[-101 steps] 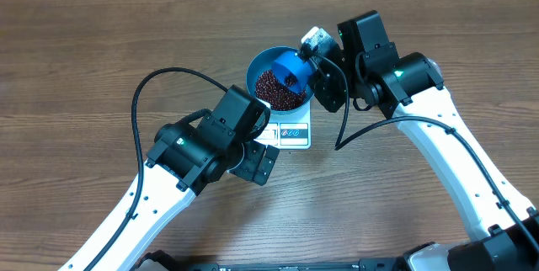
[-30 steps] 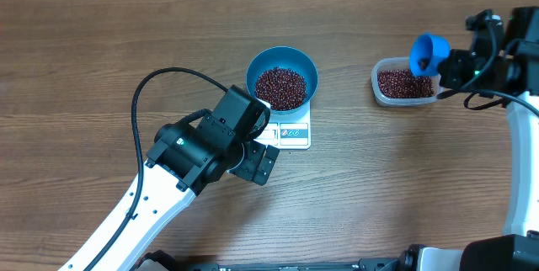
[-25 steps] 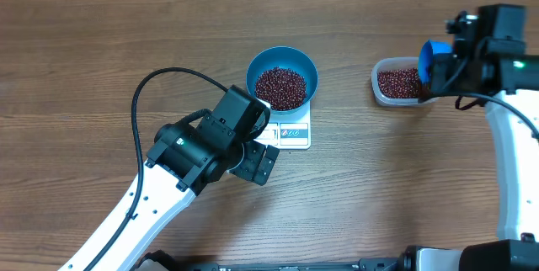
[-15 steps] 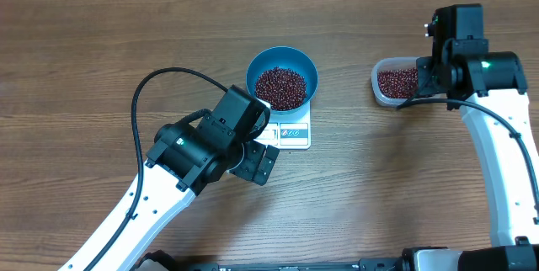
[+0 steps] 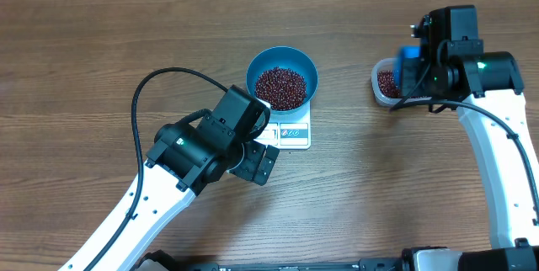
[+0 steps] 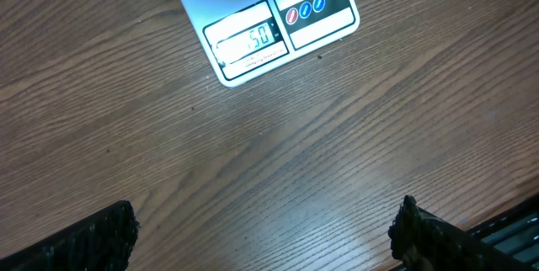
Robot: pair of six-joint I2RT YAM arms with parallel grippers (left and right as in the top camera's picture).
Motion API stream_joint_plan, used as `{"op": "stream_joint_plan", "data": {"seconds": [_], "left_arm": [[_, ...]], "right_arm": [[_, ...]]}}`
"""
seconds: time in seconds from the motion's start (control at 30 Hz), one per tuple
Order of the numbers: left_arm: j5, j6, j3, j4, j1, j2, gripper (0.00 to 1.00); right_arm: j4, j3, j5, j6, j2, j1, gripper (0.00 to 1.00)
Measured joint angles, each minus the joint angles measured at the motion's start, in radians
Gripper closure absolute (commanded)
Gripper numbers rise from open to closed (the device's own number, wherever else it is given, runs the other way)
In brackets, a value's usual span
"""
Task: Scoop item into bowl and weigh 150g on scale
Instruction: 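Lower the blue scoop onto the table right of the scale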
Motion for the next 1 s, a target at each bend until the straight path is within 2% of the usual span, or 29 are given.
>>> {"op": "stream_joint_plan", "data": {"seconds": [0.1, 0.33, 0.5, 0.63, 0.8, 1.0], "left_arm": [[0.0, 0.0, 0.0, 0.0, 0.0, 0.0, 0.0], [0.0, 0.0, 0.0, 0.0, 0.0, 0.0, 0.01], [0.0, 0.0, 0.0, -0.001, 0.0, 0.0, 0.01], [0.0, 0.0, 0.0, 0.0, 0.0, 0.0, 0.0], [0.0, 0.0, 0.0, 0.0, 0.0, 0.0, 0.0], [0.0, 0.0, 0.0, 0.0, 0.0, 0.0, 0.01]], "right_arm": [[-0.026, -0.001, -0.222, 0.002, -0.06, 0.001, 0.96], [-0.161, -0.028, -0.455, -0.047, -0.2, -0.024, 0.96], [-0.149, -0.298, -0.629, -0.101, -0.177, -0.116, 0.96], [-0.15, -0.434, -0.718, -0.133, -0.17, -0.183, 0.96], [-0.064, -0.521, -0.812, -0.177, -0.169, -0.207, 0.96], [0.105, -0.59, -0.834, -0.122, -0.139, -0.209, 0.96]]}}
